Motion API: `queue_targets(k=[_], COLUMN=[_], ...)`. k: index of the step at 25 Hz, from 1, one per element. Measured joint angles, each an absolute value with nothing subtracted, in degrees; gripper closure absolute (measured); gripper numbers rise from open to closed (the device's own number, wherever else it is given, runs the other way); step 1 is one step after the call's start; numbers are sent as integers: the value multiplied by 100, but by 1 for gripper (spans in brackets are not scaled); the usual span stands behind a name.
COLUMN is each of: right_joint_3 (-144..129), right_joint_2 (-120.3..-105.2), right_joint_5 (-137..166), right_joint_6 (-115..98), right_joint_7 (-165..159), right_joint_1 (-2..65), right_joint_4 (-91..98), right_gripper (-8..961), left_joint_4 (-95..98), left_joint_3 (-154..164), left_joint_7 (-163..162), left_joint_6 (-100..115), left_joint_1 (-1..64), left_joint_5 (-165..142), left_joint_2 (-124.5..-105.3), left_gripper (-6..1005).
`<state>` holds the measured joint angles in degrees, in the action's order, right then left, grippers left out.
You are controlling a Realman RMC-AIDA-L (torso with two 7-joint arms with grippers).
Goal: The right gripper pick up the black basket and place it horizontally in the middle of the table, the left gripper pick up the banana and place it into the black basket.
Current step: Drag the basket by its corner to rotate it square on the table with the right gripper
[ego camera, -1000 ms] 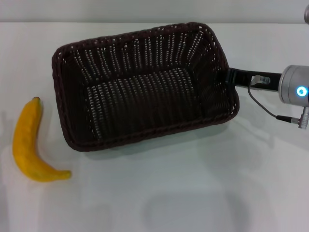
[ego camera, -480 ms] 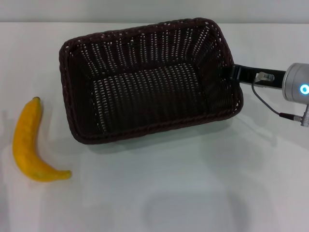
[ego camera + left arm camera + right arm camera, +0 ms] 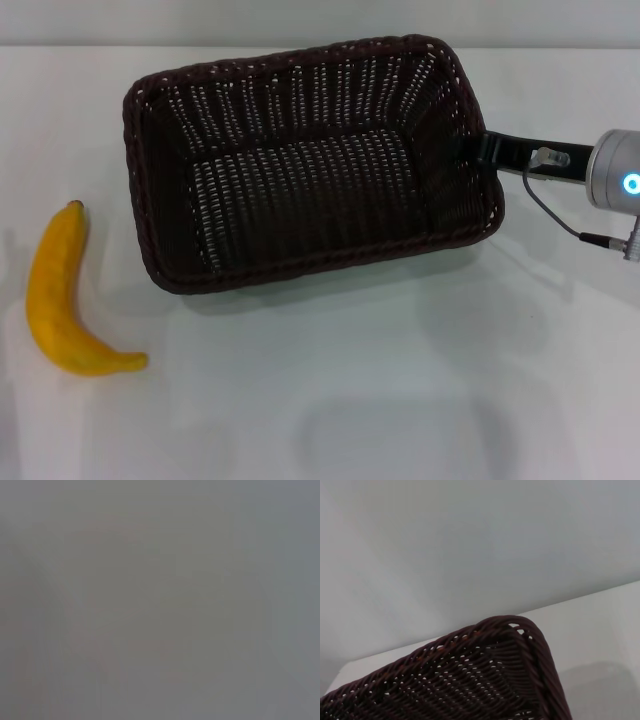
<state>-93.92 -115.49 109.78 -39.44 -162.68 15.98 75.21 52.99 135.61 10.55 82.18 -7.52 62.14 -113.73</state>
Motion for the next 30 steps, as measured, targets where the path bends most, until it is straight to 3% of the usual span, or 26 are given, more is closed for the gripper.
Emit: queue_targets(k=[17,30], right_joint_3=[-9406,-9270], right_joint_2=[-11531,-11507], right_joint_5=[10766,10757], right_joint_6=[-3839,-3382], right_joint_7=[-16108,-15459], right_joint_1=[1581,1491], right_joint_4=[7502,7707], right_gripper=[687,341], left_joint_4=[5299,5299], left_joint_3=[13561,13504], left_joint_7=[1055,1055], left_joint_6=[8213,8089], left_joint_1=[-756,-732], left_joint_5=[6216,6219], left_joint_2=[-11373,-11373], left_gripper=[123,123])
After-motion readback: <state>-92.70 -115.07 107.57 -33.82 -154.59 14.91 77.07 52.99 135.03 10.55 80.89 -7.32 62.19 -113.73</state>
